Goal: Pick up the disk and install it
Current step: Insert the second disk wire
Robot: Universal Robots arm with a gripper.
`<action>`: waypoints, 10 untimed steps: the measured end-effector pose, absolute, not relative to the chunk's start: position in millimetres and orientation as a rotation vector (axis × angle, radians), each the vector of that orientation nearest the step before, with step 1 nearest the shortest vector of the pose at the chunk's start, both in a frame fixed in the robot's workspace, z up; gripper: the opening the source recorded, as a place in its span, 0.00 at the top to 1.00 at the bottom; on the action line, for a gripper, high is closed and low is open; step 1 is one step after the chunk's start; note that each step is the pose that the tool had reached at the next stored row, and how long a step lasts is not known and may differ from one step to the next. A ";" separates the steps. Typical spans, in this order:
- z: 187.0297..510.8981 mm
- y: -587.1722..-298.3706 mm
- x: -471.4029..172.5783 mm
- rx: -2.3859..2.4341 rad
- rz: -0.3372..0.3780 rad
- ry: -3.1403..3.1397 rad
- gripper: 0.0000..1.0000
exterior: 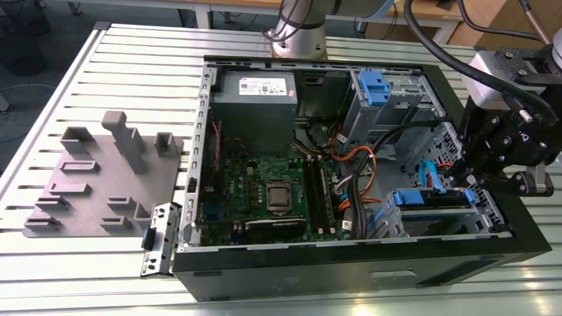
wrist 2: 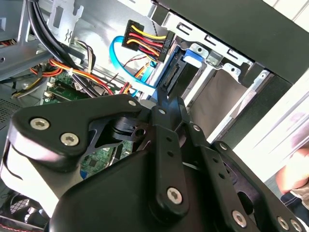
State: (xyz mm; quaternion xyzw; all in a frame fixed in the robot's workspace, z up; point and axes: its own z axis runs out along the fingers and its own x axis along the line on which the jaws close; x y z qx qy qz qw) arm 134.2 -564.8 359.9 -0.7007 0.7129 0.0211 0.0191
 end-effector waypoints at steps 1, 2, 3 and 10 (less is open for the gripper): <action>360.5 -564.8 134.2 -2.175 0.065 2.213 0.76; 360.5 -564.8 134.2 -2.175 0.065 2.213 0.76; 360.5 -564.8 134.3 -2.175 0.065 2.213 0.76; 359.2 -564.8 137.8 -2.175 0.065 2.213 0.76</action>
